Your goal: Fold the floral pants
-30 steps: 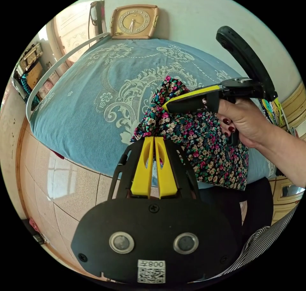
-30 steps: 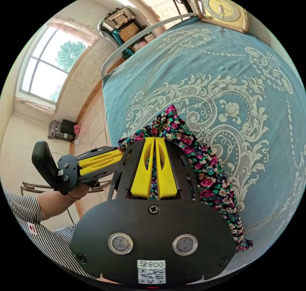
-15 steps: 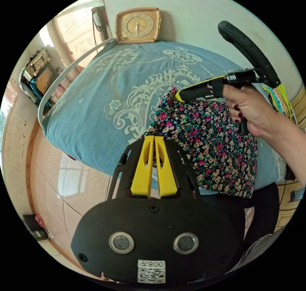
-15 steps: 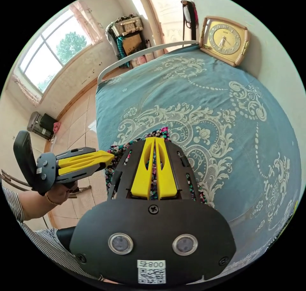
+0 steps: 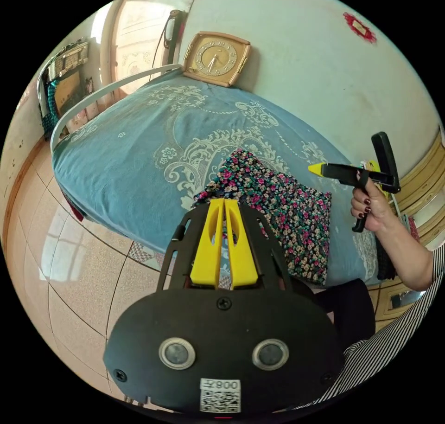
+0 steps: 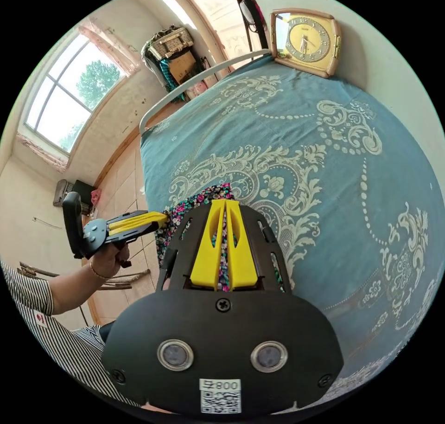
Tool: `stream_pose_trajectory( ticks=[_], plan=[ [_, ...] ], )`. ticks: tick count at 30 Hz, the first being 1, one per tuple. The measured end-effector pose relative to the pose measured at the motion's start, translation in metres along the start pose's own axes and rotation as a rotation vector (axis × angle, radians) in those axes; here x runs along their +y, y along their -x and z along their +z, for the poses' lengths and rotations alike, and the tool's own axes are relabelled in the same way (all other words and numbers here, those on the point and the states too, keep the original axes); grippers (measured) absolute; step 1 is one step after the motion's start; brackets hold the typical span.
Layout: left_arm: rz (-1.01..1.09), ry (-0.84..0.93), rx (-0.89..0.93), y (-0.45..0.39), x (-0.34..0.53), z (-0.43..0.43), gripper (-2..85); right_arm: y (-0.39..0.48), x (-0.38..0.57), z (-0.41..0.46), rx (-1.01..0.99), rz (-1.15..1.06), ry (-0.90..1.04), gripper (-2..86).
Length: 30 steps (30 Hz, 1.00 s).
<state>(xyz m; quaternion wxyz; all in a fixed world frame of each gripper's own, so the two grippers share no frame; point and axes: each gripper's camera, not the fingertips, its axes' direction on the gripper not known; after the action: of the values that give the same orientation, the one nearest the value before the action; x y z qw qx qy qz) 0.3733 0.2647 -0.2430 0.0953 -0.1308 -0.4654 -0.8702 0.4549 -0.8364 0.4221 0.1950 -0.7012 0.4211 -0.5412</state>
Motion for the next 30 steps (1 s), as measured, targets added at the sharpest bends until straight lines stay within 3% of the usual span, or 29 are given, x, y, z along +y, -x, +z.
stream_pose_trajectory(
  ticks=[3,8,10,18,23,30],
  plan=[
    [0.034,-0.024,0.076,-0.009,0.020,-0.004,0.1,-0.031,0.074,-0.041,-0.110,0.130,-0.016,0.2],
    [0.144,0.145,0.035,-0.026,0.038,0.045,0.2,-0.048,0.183,-0.052,-0.143,0.319,0.076,0.3],
    [0.110,0.143,0.052,-0.019,0.038,0.050,0.2,-0.056,0.197,-0.041,-0.109,0.336,0.145,0.4],
    [0.113,0.137,0.143,0.002,0.048,0.038,0.5,-0.089,0.238,-0.105,-0.157,0.418,0.032,6.1],
    [0.106,0.194,0.287,0.015,0.066,0.048,2.3,-0.115,0.301,-0.097,-0.421,0.592,0.072,8.5],
    [0.102,0.325,0.465,0.032,0.073,0.080,6.8,-0.128,0.323,-0.097,-0.602,0.660,0.057,7.6]
  ],
)
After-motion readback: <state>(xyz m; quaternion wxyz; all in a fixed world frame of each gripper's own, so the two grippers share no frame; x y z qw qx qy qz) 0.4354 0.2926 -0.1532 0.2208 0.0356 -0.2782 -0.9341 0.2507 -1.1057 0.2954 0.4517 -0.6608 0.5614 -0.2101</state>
